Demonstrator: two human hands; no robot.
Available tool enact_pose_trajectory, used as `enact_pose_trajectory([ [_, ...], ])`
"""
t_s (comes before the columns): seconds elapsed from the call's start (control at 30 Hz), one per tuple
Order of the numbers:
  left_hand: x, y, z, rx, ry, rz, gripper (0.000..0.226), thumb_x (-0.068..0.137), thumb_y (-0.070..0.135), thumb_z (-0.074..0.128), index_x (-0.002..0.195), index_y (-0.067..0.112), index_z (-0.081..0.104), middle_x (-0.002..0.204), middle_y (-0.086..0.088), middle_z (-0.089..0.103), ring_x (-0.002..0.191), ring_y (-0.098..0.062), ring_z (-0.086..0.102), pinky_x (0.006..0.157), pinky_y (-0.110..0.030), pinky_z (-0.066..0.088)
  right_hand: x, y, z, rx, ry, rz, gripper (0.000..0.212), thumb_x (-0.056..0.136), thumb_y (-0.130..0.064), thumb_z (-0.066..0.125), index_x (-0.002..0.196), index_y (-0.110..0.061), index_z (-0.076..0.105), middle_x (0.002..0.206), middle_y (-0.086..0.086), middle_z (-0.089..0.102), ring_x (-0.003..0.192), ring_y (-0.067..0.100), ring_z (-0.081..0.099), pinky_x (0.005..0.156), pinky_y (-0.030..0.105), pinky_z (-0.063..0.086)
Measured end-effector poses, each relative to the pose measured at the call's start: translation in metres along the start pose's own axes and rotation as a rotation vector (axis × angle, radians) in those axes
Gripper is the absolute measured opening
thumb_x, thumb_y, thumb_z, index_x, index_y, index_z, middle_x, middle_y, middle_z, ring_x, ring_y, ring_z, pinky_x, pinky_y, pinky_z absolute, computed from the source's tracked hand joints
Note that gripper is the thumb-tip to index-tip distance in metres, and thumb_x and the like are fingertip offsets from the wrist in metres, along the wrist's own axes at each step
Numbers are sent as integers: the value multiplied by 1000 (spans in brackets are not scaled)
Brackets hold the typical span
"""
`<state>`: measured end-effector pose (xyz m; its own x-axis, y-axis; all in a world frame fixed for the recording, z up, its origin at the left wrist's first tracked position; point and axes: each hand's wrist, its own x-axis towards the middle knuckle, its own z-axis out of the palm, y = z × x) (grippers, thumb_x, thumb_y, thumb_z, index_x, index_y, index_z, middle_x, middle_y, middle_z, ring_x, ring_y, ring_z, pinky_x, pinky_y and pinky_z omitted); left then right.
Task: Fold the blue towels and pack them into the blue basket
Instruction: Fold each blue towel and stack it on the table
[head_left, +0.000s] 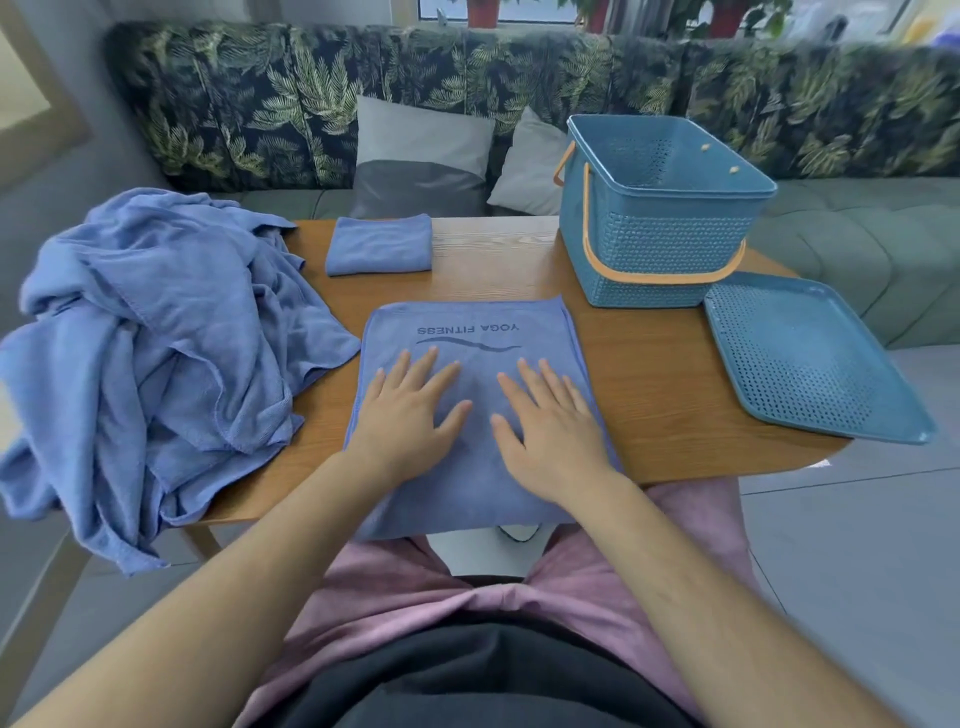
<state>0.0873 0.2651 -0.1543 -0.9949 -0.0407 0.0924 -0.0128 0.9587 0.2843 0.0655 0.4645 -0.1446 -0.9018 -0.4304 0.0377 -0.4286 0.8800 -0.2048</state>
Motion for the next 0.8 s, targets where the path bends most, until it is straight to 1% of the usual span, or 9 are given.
enact_pose_trajectory([
  [0.13, 7, -1, 13, 21, -116, -26, 80, 84, 77, 8, 158, 46, 15, 169, 11, 2, 156, -22, -5, 124, -53, -4, 15, 1, 14, -11, -155, 16, 66, 105, -58, 19, 163, -31, 3, 170, -1, -10, 155, 19, -16, 125, 40, -12],
  [0.27, -27, 3, 13, 30, -104, 1, 81, 83, 77, 6, 157, 46, 18, 168, 13, 5, 156, -21, -3, 124, -53, -3, -22, -3, 11, -61, -156, 6, 81, 91, -68, -2, 162, -32, 4, 170, -1, -7, 156, 21, -10, 126, 40, -7],
  [0.33, -48, 8, 13, 53, -65, 26, 76, 87, 73, 11, 155, 43, 30, 167, 9, 18, 155, -24, 9, 123, -53, 6, -41, -11, 2, -78, -161, 1, 92, 82, -67, -9, 162, -30, 15, 171, 4, 6, 157, 26, 3, 125, 42, 4],
  [0.4, -55, 14, 9, 30, 47, 61, 64, 93, 64, 23, 141, 36, 54, 153, 5, 46, 146, -25, 34, 117, -48, 23, -43, -17, -6, -87, -104, -2, 87, 86, -62, -1, 152, -24, 43, 159, 11, 37, 146, 33, 32, 117, 44, 25],
  [0.47, -40, 15, 3, -1, 149, 96, 48, 96, 52, 34, 122, 27, 66, 126, 4, 62, 126, -23, 52, 104, -40, 35, -28, -18, -11, -112, -17, -14, 65, 96, -52, 15, 129, -18, 60, 134, 10, 56, 126, 33, 50, 104, 43, 37],
  [0.53, -8, 11, -4, -27, 131, 90, 38, 100, 41, 41, 121, 21, 66, 120, 1, 63, 117, -24, 56, 97, -38, 38, 1, -14, -13, -123, 8, -40, 44, 104, -39, 31, 129, -16, 58, 135, 7, 55, 126, 31, 50, 103, 42, 37],
  [0.63, 47, -3, -5, -43, 97, 67, 34, 103, 27, 47, 129, 12, 62, 131, -5, 60, 118, -29, 57, 95, -42, 44, 58, -2, -10, -86, 24, -92, 38, 105, -24, 41, 141, -15, 50, 148, 6, 46, 135, 28, 44, 105, 40, 34],
  [0.7, 72, -12, 0, -6, 94, 60, 30, 103, 24, 48, 124, 9, 64, 124, -9, 60, 111, -33, 57, 89, -43, 44, 91, 8, -7, -67, 28, -114, 38, 102, -18, 44, 138, -14, 53, 143, 5, 50, 129, 29, 48, 102, 40, 35],
  [0.8, 84, -20, 10, -14, 187, 103, 22, 98, 22, 56, 107, 7, 69, 106, -9, 60, 95, -34, 55, 77, -45, 46, 112, 25, 3, -21, 100, -144, 30, 100, -24, 49, 125, -16, 63, 123, 3, 57, 119, 28, 51, 97, 36, 31],
])
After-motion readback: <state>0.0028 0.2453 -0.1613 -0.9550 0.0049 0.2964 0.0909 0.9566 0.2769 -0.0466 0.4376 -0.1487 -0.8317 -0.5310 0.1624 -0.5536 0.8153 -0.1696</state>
